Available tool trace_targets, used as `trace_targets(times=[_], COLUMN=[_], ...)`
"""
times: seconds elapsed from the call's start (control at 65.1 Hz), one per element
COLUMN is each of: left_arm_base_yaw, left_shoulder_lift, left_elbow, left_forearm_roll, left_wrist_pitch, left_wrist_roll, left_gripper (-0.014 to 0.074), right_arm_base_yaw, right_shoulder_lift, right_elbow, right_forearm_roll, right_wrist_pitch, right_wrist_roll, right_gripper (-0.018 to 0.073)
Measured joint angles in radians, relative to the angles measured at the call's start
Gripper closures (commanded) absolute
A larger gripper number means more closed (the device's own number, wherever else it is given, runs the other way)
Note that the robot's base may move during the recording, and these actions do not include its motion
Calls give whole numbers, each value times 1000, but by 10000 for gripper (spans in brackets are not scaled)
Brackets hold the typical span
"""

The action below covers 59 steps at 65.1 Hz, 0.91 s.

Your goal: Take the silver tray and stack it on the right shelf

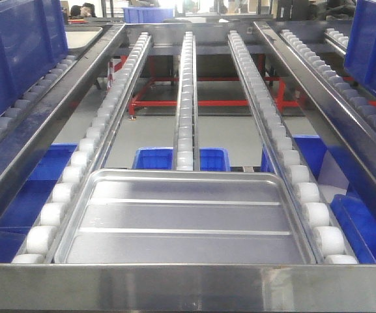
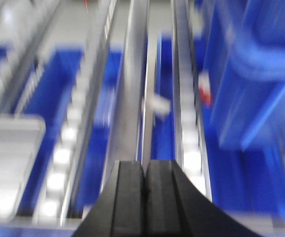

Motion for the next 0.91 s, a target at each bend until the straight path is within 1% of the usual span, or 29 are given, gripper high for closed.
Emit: trace_targets(times=[0.046, 0.092, 0.154, 0.246, 0.353, 0.507, 0.599, 0.676, 0.783, 0.906], left_arm_base_yaw=[0, 0, 0, 0, 0, 0, 0, -14, -53, -134], left_shoulder_lift=[81, 137, 220, 311, 378, 448, 492, 519, 550, 594], left_elbow=[-40, -68, -88, -95, -97, -103, -115, -132, -173, -214], left_forearm_roll=[0, 0, -2, -26, -51, -116, -156, -165, -158, -80], left_wrist_pitch=[85, 136, 167, 177, 168, 148, 175, 182, 182, 182], left_wrist_roll=[0, 0, 0, 0, 0, 0, 0, -4, -51, -169], left_gripper=[678, 678, 678, 678, 678, 678, 679, 689, 689, 689], right_arm_base_yaw=[0, 0, 0, 0, 0, 0, 0, 1, 29, 103], right_shoulder_lift=[86, 151, 251, 365, 457, 556, 618, 662, 699, 736], right_elbow=[-50, -82, -123, -148, -149, -156, -183, -209, -256, -305], right_forearm_roll=[8, 18, 36, 44, 65, 112, 135, 145, 147, 142], right_wrist_pitch=[83, 137, 200, 231, 244, 243, 266, 268, 252, 211], right_wrist_roll=[0, 0, 0, 0, 0, 0, 0, 0, 32, 118], right_gripper=[510, 510, 510, 510, 510, 508, 501, 501, 500, 500])
